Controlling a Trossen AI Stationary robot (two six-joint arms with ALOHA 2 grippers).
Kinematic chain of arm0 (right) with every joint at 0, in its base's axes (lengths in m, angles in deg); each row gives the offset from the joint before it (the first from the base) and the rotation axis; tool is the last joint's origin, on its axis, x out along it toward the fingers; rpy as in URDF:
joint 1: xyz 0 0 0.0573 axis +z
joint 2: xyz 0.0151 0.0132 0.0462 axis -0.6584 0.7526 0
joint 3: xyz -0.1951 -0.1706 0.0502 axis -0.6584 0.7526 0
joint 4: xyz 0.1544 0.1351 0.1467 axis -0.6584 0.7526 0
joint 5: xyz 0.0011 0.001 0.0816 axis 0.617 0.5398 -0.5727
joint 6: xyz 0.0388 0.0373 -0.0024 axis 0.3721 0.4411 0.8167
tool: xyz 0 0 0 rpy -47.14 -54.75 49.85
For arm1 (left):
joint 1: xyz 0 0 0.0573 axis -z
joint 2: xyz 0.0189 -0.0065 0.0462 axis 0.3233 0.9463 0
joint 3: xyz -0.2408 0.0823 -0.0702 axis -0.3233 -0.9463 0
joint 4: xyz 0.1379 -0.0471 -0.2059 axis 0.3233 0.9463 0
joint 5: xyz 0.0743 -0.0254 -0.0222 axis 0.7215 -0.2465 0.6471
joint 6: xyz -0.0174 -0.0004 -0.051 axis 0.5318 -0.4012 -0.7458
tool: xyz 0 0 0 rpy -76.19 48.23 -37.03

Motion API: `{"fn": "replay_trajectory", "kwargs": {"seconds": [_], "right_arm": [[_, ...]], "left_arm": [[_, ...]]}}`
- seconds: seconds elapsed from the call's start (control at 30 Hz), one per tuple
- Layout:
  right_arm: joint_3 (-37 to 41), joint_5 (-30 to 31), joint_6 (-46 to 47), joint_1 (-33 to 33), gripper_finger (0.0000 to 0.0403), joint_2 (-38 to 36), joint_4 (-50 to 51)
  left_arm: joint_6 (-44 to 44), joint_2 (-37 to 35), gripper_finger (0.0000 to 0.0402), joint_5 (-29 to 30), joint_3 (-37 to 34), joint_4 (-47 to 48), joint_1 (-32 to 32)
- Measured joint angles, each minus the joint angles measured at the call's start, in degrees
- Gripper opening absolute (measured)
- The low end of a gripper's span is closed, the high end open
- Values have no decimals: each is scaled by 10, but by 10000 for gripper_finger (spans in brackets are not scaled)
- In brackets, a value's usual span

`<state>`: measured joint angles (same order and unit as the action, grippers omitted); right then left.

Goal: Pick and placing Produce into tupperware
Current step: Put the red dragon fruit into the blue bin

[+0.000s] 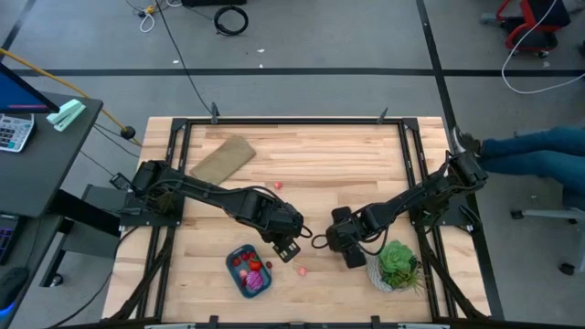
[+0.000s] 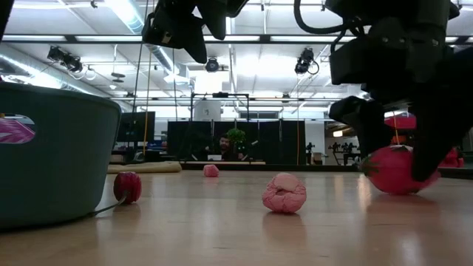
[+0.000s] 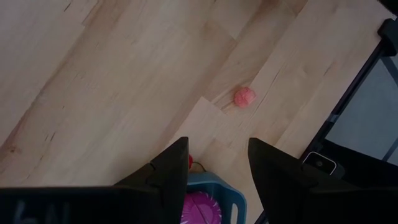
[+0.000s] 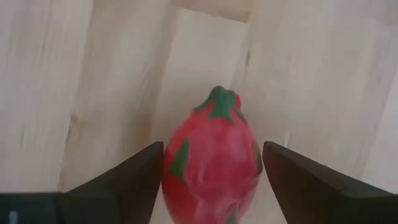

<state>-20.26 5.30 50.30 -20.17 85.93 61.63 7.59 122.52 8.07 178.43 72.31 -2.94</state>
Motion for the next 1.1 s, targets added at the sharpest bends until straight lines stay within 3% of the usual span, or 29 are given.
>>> {"fn": "replay_trajectory", "kwargs": {"seconds": [0.17, 0.33, 0.6, 0.83, 0.97, 1.1], "right_arm": [[0, 3, 66, 0, 250, 0, -23], [0, 3, 137, 0, 224, 0, -112], [0, 7, 178, -3, 229, 0, -199], [-4, 59, 227, -19, 228, 0, -425], [-55, 92, 207, -30, 229, 3, -458], [-157, 86, 155, -30, 231, 56, -457]], "left_arm": [[0, 0, 172, 0, 0, 0, 0], [12, -20, 172, -3, 1, 7, -4], [36, -116, 173, -3, 1, 26, -36], [100, -229, 165, 31, 1, 29, -87], [123, -286, 159, 67, 1, 23, -123], [160, -326, 152, 101, 1, 17, -152]]}}
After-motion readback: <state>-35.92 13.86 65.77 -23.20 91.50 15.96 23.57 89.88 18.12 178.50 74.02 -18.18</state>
